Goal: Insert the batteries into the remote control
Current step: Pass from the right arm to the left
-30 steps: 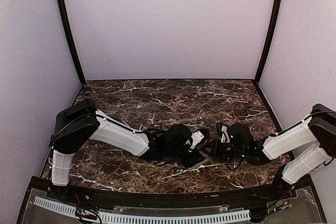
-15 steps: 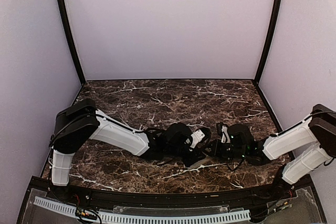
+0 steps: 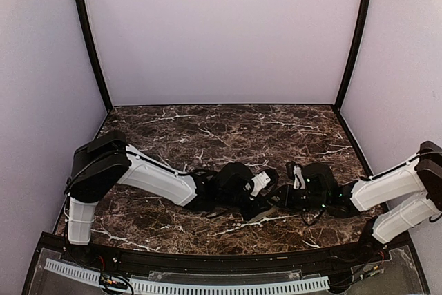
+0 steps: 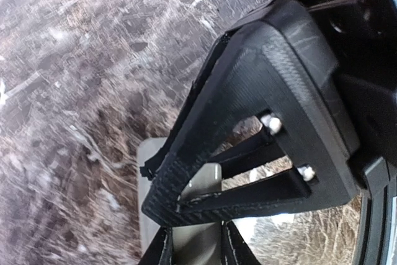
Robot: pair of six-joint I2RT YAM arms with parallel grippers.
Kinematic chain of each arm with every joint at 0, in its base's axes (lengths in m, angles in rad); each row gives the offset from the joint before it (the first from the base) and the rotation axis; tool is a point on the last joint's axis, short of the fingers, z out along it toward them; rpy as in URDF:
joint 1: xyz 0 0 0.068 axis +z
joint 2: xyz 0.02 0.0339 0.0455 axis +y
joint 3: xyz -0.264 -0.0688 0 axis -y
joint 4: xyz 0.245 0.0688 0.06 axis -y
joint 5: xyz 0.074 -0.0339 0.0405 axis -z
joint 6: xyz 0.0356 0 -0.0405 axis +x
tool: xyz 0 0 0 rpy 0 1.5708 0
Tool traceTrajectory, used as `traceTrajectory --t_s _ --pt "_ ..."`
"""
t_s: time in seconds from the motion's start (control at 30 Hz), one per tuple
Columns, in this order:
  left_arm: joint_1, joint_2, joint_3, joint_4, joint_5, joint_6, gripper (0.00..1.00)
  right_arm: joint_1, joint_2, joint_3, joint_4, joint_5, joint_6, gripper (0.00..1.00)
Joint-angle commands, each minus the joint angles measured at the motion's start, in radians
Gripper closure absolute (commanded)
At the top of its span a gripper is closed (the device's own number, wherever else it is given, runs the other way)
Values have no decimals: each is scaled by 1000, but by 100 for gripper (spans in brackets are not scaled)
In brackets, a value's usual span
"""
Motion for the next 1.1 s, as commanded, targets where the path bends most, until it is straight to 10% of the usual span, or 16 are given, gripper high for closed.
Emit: traceTrajectory --t_s 0.0,1.07 --pt "-28 9 -16 -110 8 10 77 14 -18 -8 -126 -66 -35 78" --pt "-31 9 -14 -137 -46 4 77 -273 -20 199 -484 -465 -369 72"
